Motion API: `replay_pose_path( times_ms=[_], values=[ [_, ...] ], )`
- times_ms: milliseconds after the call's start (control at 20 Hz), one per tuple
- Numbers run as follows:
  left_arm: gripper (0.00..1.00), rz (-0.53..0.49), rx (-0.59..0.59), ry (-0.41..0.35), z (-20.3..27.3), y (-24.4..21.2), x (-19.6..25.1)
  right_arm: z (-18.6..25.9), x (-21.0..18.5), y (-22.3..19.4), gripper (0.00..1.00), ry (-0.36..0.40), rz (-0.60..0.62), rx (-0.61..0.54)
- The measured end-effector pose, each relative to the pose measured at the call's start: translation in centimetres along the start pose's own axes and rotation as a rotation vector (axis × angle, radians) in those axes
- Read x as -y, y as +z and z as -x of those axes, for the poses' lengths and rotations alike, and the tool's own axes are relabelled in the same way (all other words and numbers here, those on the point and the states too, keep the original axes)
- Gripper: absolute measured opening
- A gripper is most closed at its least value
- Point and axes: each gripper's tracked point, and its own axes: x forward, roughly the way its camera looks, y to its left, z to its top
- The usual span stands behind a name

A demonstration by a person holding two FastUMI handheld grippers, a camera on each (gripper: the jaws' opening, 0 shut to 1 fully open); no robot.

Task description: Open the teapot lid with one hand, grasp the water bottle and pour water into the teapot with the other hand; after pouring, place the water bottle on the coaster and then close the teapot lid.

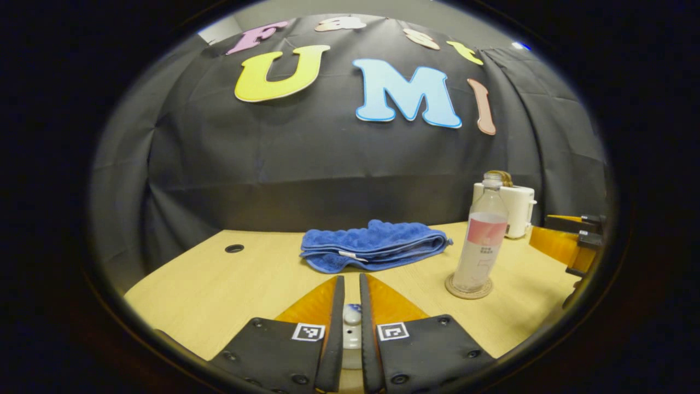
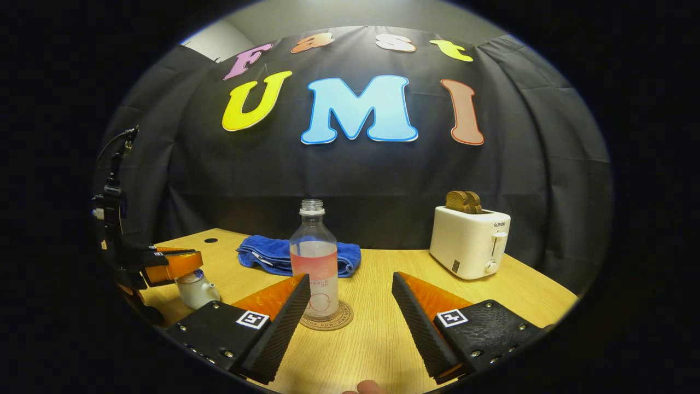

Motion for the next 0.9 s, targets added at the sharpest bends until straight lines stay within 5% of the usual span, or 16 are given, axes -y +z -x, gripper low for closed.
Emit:
replay_pose_path(
  times_ms=[500,900],
  values=[
    [0.21,0.026,0.067,-0.003,6.8,1.3,0.5,4.0,-1.7,-1.2,0.96,-0.031,-0.006,0.028],
    [0.21,0.031,0.038,-0.047,11.7,-2.5,3.4,9.4,-3.0,-2.0,0.96,-0.063,-0.014,0.052]
  ],
)
